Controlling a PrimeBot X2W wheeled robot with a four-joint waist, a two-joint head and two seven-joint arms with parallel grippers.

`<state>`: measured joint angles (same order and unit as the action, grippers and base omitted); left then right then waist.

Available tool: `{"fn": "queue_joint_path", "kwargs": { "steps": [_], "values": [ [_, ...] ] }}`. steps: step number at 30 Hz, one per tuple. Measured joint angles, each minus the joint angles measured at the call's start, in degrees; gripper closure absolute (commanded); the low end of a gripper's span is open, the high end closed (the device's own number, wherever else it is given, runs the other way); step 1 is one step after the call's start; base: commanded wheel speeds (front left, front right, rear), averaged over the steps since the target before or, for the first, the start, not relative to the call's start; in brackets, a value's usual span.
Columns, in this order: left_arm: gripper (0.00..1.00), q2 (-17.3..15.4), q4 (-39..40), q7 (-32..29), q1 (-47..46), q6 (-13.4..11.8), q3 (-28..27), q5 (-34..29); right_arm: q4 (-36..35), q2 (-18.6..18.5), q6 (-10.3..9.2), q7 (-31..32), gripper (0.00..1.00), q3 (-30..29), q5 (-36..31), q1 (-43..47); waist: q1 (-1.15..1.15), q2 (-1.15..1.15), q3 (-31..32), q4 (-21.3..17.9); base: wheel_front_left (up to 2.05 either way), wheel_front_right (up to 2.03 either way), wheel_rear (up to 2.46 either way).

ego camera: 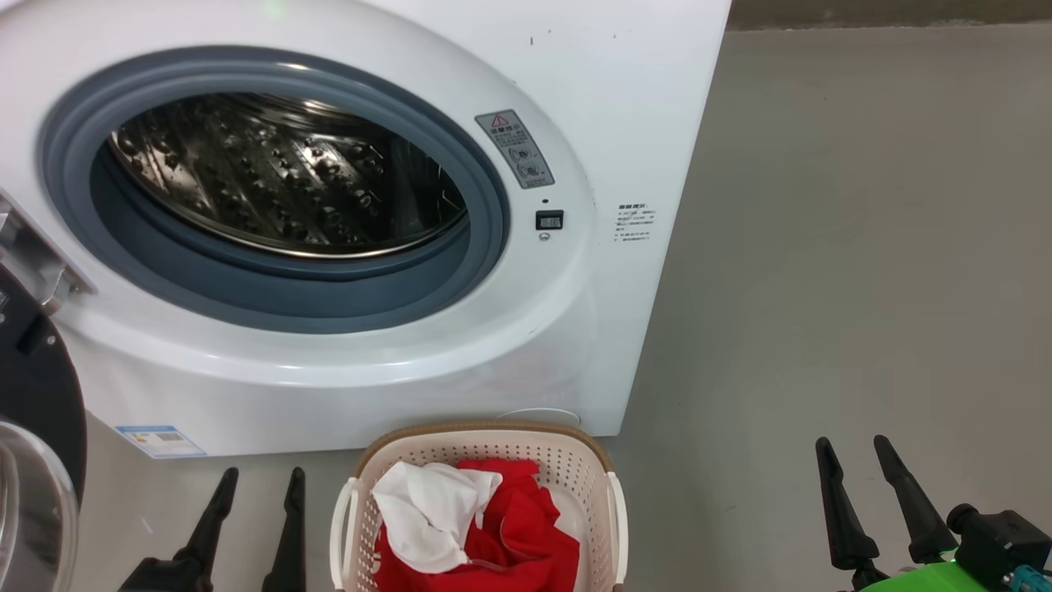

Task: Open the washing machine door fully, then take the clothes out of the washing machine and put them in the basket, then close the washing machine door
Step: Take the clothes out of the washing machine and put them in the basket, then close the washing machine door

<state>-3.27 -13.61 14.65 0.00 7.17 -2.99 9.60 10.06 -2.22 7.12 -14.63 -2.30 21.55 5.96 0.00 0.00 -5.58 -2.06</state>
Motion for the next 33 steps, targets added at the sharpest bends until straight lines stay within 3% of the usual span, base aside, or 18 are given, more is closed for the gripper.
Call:
{"fn": "queue_joint_path", "kwargs": {
  "steps": [10,25,33],
  "values": [
    [0.0,0.0,-0.2,0.0,0.0,0.0,-0.1,-0.1,0.0,0.0,0.0,0.0,0.0,-0.1,0.0,0.0,0.0,0.0,-0.3,0.1,-0.2,0.2,0.0],
    [0.0,0.2,0.0,0.0,-0.2,0.0,-0.1,0.0,-0.1,0.0,0.0,0.0,0.0,-0.2,-0.1,0.0,0.0,0.0,-0.8,0.5,-1.34,1.34,0.0],
    [0.0,0.3,0.0,0.0,-0.2,0.0,-0.1,0.0,-0.1,0.0,0.0,0.0,0.0,-0.2,-0.1,0.0,0.0,0.0,-0.5,0.6,-0.5,0.5,0.0]
  ]
}}
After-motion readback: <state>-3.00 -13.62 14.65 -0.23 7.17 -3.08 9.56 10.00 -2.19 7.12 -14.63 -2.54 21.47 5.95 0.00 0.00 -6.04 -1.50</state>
